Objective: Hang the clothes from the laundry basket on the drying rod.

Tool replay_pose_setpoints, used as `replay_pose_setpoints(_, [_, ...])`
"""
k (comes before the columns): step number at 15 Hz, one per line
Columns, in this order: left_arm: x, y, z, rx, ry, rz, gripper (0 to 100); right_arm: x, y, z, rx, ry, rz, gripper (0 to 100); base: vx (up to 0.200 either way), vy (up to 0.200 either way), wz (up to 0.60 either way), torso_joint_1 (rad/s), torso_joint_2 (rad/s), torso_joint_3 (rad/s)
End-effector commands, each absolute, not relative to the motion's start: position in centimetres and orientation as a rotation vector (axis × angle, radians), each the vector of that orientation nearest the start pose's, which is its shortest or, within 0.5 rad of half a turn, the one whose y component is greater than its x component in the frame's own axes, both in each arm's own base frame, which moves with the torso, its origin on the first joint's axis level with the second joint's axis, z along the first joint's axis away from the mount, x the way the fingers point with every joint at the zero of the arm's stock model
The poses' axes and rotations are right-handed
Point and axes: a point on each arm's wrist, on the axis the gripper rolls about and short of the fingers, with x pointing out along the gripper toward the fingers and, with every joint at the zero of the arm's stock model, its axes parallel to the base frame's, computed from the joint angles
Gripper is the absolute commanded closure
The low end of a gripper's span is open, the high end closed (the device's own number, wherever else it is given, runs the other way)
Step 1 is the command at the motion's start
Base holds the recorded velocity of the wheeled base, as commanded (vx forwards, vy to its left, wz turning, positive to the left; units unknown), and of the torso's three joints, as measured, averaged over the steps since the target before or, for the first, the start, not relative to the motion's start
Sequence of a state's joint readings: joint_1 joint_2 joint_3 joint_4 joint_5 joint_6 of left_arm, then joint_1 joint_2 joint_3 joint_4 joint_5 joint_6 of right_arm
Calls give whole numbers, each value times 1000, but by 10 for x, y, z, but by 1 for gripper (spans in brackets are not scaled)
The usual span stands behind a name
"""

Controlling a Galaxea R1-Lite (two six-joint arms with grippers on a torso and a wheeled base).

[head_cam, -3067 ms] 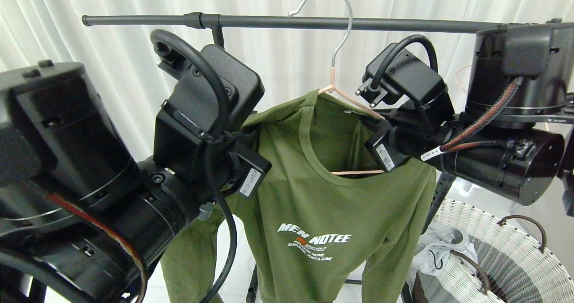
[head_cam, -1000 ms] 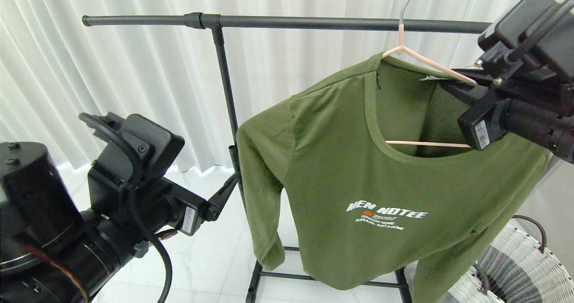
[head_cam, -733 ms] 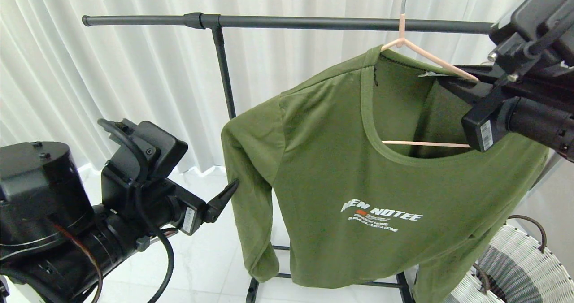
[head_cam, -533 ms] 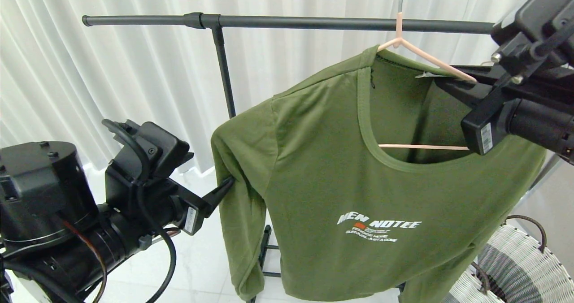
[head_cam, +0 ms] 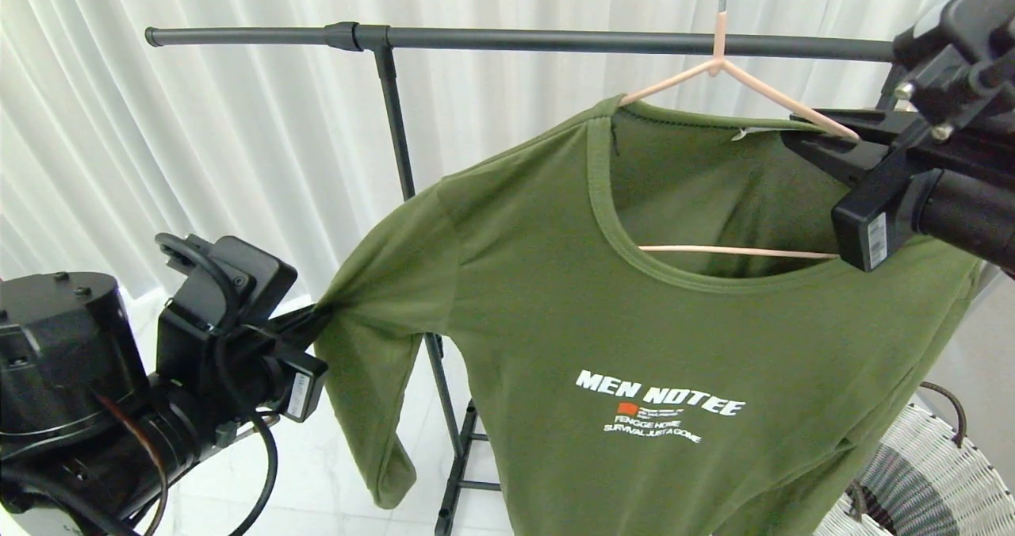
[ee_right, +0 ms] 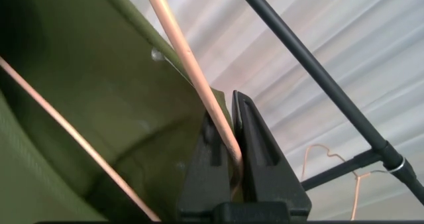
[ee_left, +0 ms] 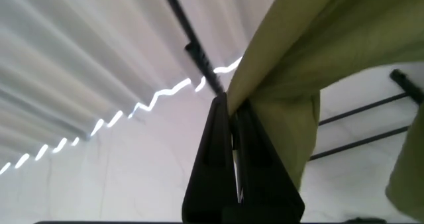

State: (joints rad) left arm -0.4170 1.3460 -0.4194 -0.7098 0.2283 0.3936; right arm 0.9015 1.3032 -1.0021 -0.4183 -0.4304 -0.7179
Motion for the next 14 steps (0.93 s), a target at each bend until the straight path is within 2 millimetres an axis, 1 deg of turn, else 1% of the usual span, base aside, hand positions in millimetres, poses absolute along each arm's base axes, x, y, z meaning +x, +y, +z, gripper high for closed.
replay_pose_setpoints(1, [175,-66,173,459,176,-197,100,138,157,323,-628,-259,407,100,0,0,0,0,0,0])
replay_pose_setpoints(3, [170,-64,173,461,169,-198,100,138,157,323,-628,-259,407,100,0,0,0,0,0,0])
replay_pose_setpoints(4, [169,-64,174,466,162,-200,0,138,157,322,-629,-258,408,100,0,0,0,0,0,0])
replay_pose_setpoints(7, [165,-68,178,464,137,-225,0,140,156,322,-633,-248,391,100,0,0,0,0,0,0])
replay_pose_setpoints(11, [154,-74,184,462,87,-274,0,152,139,322,-635,-149,137,100,0,0,0,0,0,0])
replay_pose_setpoints(14, [147,-71,188,577,44,-275,0,162,119,325,-630,-102,-23,100,0,0,0,0,0,0])
